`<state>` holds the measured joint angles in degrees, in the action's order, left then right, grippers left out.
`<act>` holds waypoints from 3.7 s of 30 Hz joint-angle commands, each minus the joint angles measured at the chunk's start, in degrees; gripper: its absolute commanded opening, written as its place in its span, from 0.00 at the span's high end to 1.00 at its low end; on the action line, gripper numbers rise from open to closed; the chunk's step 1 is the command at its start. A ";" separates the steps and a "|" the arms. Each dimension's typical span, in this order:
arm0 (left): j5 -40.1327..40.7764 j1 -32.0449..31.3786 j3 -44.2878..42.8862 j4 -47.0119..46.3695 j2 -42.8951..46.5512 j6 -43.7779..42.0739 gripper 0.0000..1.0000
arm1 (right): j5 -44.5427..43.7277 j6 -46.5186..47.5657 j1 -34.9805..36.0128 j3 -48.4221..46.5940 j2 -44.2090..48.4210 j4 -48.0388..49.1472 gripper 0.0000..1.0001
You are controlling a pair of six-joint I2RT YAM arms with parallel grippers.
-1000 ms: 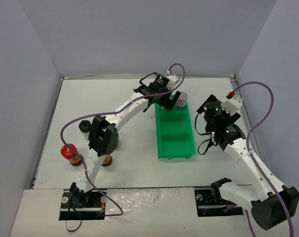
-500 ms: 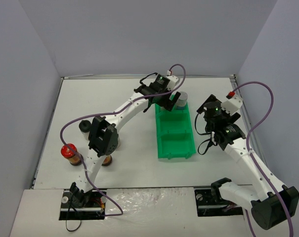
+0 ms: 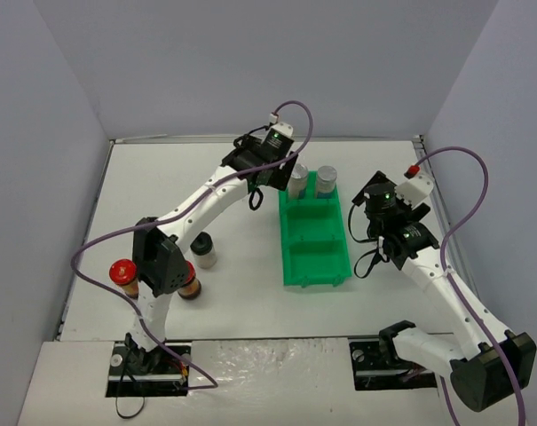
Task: Organize the condiment bottles
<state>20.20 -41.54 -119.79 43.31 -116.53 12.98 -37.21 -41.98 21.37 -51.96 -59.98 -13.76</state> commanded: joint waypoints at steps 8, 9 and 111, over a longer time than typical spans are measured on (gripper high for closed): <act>16.77 2.87 20.66 6.59 21.35 16.75 0.07 | -0.57 -1.09 0.08 -0.30 -1.58 2.63 0.00; 16.46 3.63 22.60 6.34 23.13 17.65 0.07 | -0.44 -1.09 0.09 -0.14 -1.67 2.81 0.00; -17.77 -7.67 -5.11 -6.75 3.71 -3.87 1.00 | -6.76 -2.47 0.17 1.31 2.43 0.04 0.00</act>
<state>4.48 -47.92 -120.54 43.14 -114.14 13.25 -39.74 -43.35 21.43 -50.24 -59.37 -14.00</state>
